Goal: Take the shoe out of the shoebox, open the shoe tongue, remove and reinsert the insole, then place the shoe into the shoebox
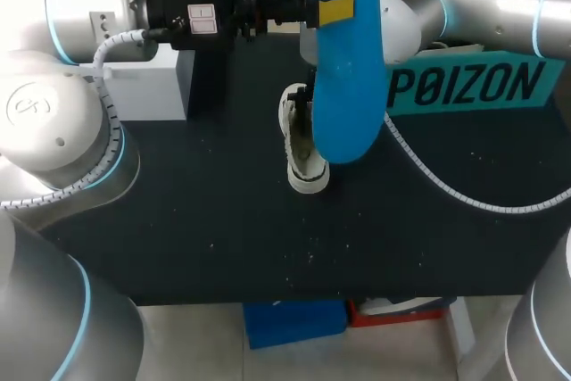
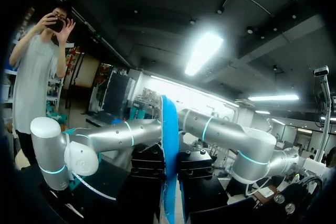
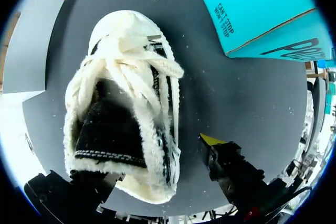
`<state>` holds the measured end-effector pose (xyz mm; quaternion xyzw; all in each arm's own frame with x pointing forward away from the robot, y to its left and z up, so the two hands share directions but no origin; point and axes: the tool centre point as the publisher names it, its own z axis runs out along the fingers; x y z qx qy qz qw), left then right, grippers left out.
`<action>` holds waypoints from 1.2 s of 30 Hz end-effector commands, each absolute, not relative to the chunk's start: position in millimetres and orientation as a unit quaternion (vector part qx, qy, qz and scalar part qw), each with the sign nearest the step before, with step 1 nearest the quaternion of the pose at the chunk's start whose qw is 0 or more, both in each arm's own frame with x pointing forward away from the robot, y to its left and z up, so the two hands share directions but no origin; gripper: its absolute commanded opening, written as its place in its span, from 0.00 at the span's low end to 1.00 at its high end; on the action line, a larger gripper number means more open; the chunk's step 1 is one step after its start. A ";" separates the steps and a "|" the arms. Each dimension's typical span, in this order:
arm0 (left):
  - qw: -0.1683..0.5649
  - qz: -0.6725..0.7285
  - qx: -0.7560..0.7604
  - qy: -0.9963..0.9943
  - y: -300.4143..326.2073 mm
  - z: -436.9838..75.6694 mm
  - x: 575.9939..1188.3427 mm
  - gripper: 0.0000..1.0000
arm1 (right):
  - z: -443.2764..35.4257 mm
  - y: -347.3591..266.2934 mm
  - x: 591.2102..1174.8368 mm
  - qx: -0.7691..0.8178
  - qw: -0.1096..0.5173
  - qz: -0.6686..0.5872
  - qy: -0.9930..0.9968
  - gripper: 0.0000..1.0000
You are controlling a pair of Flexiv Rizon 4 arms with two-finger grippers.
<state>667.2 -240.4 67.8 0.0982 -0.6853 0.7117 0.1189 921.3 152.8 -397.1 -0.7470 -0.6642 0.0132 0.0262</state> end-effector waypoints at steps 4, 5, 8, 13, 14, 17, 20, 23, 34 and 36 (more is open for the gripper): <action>0.118 0.713 0.098 -0.684 -241.3 67.0 667.4 0.00 | -349.1 144.0 901.8 -0.736 0.058 -0.092 -0.668 1.00; 0.118 0.713 0.098 -0.684 -241.3 67.0 667.4 0.00 | -346.6 144.8 901.5 -0.733 0.064 -0.103 -0.670 1.00; 0.118 0.713 0.098 -0.684 -241.3 67.0 667.4 0.00 | -333.8 148.6 899.9 -0.714 0.094 -0.154 -0.676 1.00; 0.118 0.713 0.098 -0.684 -241.3 67.0 667.4 0.00 | -319.3 153.9 897.3 -0.688 0.117 -0.199 -0.688 1.00; 0.118 0.713 0.098 -0.684 -241.3 67.0 667.4 0.00 | -315.5 154.8 896.7 -0.683 0.118 -0.210 -0.689 1.00; 0.118 0.713 0.098 -0.684 -241.3 67.0 667.4 0.00 | -312.0 155.2 895.9 -0.683 0.113 -0.198 -0.694 1.00; 0.118 0.713 0.098 -0.684 -241.3 67.0 667.4 0.00 | -312.0 155.2 895.9 -0.683 0.113 -0.198 -0.694 1.00; 0.118 0.713 0.098 -0.684 -241.3 67.0 667.4 0.00 | -312.0 155.2 895.9 -0.683 0.113 -0.198 -0.694 1.00; 0.118 0.713 0.098 -0.684 -241.3 67.0 667.4 0.00 | -316.1 153.9 894.1 -0.688 0.124 -0.222 -0.680 1.00; 0.118 0.713 0.098 -0.684 -241.3 67.0 667.4 0.00 | -320.9 153.3 892.4 -0.692 0.138 -0.237 -0.668 1.00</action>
